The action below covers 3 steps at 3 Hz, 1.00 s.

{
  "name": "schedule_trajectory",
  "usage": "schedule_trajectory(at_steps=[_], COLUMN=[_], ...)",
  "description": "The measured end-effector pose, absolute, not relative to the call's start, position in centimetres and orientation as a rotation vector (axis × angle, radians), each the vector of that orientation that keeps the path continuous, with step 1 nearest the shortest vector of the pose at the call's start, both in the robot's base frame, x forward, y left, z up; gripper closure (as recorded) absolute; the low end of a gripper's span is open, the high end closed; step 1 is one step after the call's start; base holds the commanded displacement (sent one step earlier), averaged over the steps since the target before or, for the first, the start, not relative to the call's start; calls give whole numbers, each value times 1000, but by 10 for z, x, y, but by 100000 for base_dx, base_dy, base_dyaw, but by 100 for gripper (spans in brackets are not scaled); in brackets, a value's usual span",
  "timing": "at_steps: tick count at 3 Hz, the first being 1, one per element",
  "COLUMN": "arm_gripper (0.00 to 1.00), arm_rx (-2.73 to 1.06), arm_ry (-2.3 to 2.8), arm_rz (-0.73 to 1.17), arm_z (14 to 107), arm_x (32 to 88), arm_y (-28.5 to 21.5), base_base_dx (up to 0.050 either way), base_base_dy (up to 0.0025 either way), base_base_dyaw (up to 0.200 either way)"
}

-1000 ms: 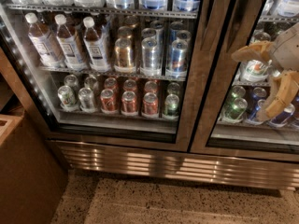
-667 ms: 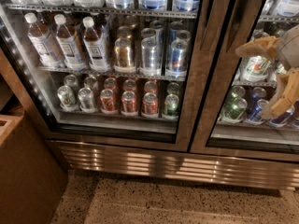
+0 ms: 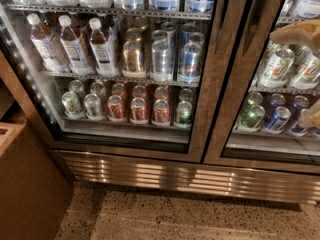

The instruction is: Open left fridge door

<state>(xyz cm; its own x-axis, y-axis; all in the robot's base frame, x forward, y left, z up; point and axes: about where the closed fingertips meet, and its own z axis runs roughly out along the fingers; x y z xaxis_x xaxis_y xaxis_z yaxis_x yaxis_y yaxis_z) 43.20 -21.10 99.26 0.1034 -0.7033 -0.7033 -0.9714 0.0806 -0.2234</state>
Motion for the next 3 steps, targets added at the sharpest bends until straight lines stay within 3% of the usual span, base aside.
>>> schedule_trajectory(at_steps=[1, 3], arm_gripper=[0, 0], arm_rx=[-1682, -1589], arm_ry=[1659, 1338], arm_rz=[485, 817], arm_z=[993, 994], arm_x=[432, 435], arm_y=[-211, -205], base_base_dx=[0, 0], base_base_dy=[0, 0], base_base_dyaw=[0, 0])
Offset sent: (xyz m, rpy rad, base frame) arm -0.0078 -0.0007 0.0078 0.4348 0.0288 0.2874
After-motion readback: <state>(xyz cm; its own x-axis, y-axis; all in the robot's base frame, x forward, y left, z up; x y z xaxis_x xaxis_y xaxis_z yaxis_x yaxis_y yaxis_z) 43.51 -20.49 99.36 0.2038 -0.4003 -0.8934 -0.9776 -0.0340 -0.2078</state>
